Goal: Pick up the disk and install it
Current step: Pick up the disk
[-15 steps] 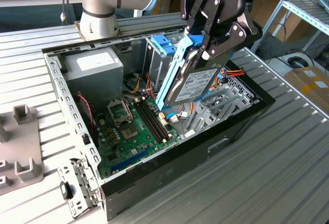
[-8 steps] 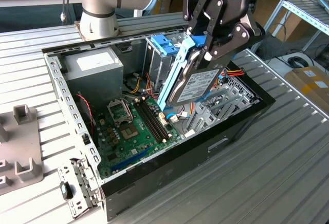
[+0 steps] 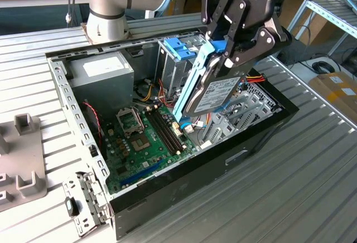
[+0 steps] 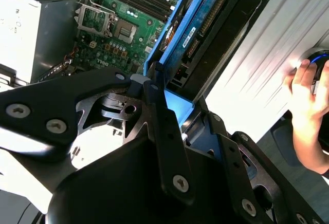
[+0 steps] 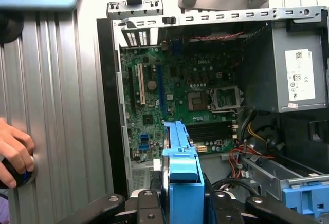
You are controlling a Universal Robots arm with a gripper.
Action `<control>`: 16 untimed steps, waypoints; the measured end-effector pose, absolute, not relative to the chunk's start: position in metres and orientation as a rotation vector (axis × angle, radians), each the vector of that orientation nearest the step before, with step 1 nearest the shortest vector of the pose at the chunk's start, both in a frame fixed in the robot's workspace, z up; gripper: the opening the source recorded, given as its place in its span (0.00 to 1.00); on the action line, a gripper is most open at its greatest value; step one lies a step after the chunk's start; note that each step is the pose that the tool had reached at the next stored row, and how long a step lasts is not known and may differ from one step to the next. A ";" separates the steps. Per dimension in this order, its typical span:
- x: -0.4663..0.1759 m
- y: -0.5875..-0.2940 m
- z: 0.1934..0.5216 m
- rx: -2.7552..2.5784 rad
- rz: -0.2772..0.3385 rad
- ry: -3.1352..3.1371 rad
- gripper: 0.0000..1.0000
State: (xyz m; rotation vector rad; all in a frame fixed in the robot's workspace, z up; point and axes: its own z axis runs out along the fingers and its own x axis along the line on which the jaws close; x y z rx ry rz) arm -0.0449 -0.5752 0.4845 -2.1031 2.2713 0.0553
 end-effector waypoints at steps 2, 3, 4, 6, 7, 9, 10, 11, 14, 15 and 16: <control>-0.044 -0.576 0.484 -2.103 0.055 2.271 0.37; -0.044 -0.576 0.484 -2.103 0.055 2.271 0.37; -0.044 -0.577 0.484 -2.103 0.055 2.271 0.37; -0.043 -0.577 0.484 -2.103 0.055 2.271 0.37; -0.042 -0.577 0.484 -2.103 0.055 2.271 0.37; -0.041 -0.578 0.484 -2.103 0.055 2.271 0.37; -0.041 -0.578 0.484 -2.103 0.055 2.271 0.37; -0.040 -0.578 0.484 -2.103 0.055 2.271 0.37; -0.038 -0.579 0.484 -2.103 0.055 2.271 0.37; -0.038 -0.580 0.484 -2.103 0.055 2.271 0.37; -0.037 -0.580 0.484 -2.103 0.055 2.271 0.37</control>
